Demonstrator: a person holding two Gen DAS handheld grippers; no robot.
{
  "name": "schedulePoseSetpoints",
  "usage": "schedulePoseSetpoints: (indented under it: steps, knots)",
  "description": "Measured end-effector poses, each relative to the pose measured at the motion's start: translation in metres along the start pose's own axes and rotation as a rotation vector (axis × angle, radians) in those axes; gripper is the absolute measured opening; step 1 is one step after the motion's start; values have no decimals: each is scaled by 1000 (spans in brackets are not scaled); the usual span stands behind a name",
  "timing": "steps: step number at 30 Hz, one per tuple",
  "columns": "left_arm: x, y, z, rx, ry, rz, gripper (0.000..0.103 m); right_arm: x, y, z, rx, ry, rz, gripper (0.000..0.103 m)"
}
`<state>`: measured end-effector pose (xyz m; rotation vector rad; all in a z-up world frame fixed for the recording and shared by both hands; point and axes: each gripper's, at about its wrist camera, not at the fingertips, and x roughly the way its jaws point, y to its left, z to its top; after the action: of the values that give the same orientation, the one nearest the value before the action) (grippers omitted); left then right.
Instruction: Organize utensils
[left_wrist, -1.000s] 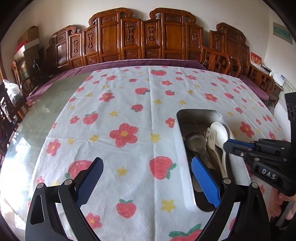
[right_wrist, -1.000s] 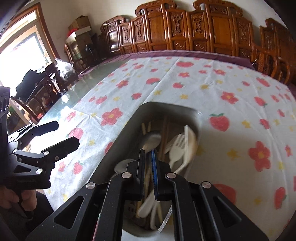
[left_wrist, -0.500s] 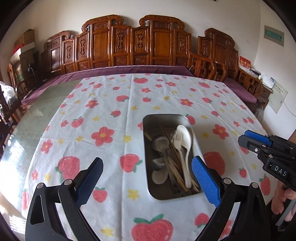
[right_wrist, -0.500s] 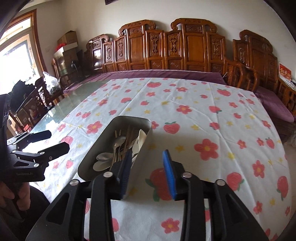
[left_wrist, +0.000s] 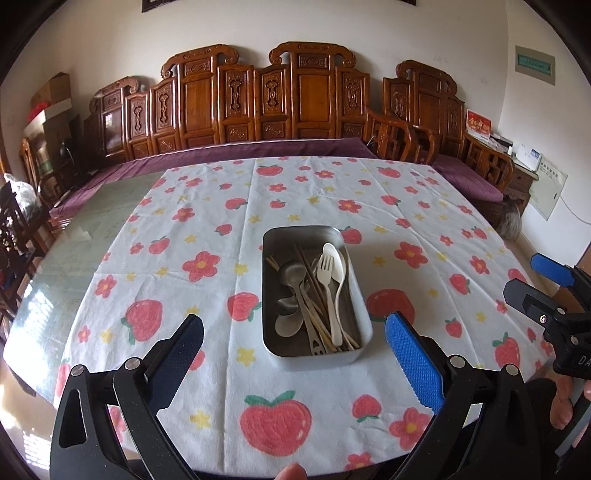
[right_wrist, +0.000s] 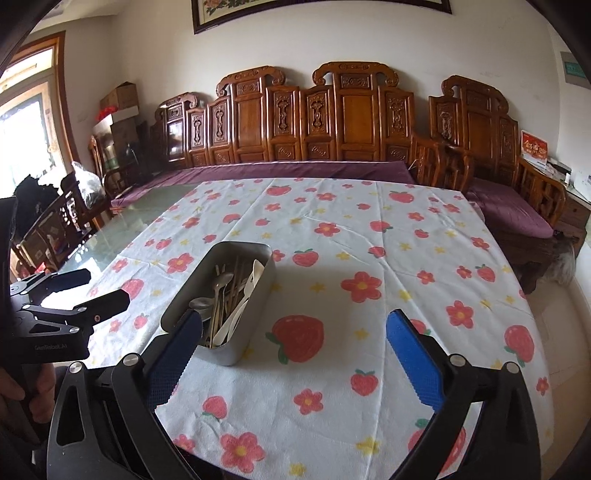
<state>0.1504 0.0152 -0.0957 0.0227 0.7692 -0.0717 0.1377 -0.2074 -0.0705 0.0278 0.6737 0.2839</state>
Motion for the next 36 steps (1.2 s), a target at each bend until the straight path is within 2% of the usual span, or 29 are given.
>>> schedulePoseSetpoints:
  steps: [9, 19, 36]
  knots:
    - [-38, -17, 6, 20, -47, -26, 95, -48, -5, 7, 13, -76, -51, 100]
    - [-91, -26, 23, 7, -140, -37, 95, -95, -2, 22, 8, -164, -76, 100]
    - [-168, -42, 48, 16, -302, -22, 95, -169, 10, 50, -10, -321, -72, 100]
